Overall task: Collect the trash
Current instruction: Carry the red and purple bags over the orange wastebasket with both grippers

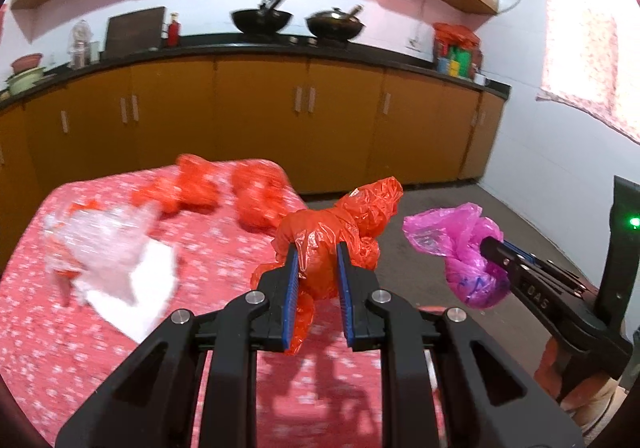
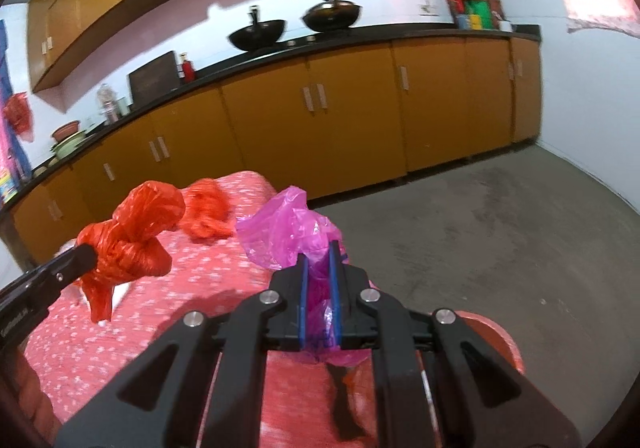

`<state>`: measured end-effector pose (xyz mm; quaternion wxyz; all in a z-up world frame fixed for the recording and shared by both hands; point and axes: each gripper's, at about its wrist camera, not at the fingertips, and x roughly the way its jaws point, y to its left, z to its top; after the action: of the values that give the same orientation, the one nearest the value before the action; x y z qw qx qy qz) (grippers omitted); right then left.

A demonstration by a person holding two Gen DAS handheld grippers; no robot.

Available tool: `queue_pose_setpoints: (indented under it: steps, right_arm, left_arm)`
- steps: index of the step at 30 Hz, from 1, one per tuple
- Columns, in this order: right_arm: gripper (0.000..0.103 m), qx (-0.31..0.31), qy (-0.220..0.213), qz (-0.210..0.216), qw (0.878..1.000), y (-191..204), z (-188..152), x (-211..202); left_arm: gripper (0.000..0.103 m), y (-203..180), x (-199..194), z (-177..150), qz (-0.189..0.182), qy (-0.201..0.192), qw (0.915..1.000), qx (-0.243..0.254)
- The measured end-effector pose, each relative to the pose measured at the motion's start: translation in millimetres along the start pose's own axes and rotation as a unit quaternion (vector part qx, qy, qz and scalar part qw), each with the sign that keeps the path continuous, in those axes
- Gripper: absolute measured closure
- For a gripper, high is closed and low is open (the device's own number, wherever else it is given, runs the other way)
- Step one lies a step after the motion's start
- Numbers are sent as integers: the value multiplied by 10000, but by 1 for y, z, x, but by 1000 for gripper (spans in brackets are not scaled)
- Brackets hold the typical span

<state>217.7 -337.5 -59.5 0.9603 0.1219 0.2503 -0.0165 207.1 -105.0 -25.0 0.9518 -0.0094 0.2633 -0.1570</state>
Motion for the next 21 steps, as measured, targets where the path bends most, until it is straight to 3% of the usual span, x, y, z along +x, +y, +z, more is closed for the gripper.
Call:
queue_pose_setpoints:
  steps: [11,21]
  right_arm:
    - [92,568,464,-920,9931,-110,-40,8]
    - [92,981,874,-1173,9844,-166,-78,27]
  left_arm:
    - [85,-90,46,-36,-651,679,9950,336]
    - [85,-139,86,-67,-815,1262,9863,683]
